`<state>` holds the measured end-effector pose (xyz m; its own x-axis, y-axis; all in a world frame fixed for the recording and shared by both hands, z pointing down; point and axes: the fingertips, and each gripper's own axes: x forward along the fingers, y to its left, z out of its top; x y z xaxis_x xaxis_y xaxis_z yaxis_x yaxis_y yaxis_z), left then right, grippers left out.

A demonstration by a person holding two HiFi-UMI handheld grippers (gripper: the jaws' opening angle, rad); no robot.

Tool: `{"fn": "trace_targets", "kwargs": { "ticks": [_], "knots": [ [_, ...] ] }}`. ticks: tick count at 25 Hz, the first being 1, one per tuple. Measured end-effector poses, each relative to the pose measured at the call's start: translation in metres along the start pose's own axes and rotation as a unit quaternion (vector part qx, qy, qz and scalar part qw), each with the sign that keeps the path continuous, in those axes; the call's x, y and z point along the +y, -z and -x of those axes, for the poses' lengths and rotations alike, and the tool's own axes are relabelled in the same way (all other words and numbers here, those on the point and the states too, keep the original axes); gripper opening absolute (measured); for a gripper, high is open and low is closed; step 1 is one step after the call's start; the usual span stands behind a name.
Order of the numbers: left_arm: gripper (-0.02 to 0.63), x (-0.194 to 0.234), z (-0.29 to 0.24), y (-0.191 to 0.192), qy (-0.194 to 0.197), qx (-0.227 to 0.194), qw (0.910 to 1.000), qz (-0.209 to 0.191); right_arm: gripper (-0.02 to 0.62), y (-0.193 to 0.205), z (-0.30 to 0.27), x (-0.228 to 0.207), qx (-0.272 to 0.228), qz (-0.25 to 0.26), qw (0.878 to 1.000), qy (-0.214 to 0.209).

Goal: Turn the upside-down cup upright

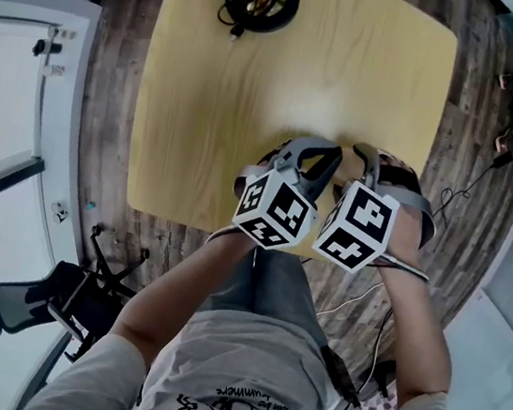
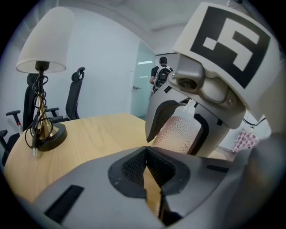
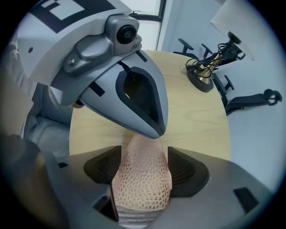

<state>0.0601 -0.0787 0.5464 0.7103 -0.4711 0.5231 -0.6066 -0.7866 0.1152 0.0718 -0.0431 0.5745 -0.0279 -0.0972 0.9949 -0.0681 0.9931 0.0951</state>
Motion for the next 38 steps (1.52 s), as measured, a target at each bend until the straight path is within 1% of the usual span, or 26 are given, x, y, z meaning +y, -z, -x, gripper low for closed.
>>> {"fn": "trace_targets", "kwargs": {
  "ticks": [7, 10, 12, 15, 20, 26, 33, 35, 38],
  "knots": [
    [0.008, 0.001, 0.000, 0.007, 0.010, 0.010, 0.9999, 0.006, 0.341, 0.003, -0.006, -0.005, 0.063, 0.078, 0.994, 0.031],
    [0.008, 0.000, 0.001, 0.013, 0.014, 0.027, 0.9995, -0.002, 0.341, 0.007, -0.011, -0.007, 0.085, 0.102, 0.990, 0.037],
    [0.008, 0.000, 0.003, 0.018, 0.014, 0.039, 0.9991, -0.007, 0.341, 0.011, -0.013, -0.010, 0.106, 0.123, 0.986, 0.045],
    [0.008, 0.004, 0.009, 0.025, 0.011, 0.048, 0.9988, -0.006, 0.341, 0.015, -0.014, -0.014, 0.142, 0.161, 0.975, 0.059],
    [0.008, 0.011, 0.017, 0.036, 0.005, 0.055, 0.9985, 0.001, 0.341, 0.016, -0.018, -0.017, 0.188, 0.226, 0.952, 0.085],
    [0.008, 0.021, 0.031, 0.050, -0.003, 0.072, 0.9974, 0.003, 0.341, 0.011, -0.024, -0.015, 0.219, 0.275, 0.930, 0.107],
    [0.008, 0.030, 0.048, 0.057, -0.017, 0.077, 0.9968, 0.012, 0.339, -0.001, -0.024, -0.006, 0.256, 0.344, 0.895, 0.123],
    [0.008, 0.031, 0.050, 0.057, -0.019, 0.077, 0.9967, 0.013, 0.339, -0.005, -0.026, -0.003, 0.259, 0.351, 0.891, 0.127],
    [0.008, 0.032, 0.052, 0.059, -0.020, 0.077, 0.9967, 0.013, 0.339, -0.007, -0.028, -0.003, 0.255, 0.342, 0.896, 0.127]
  ]
}}
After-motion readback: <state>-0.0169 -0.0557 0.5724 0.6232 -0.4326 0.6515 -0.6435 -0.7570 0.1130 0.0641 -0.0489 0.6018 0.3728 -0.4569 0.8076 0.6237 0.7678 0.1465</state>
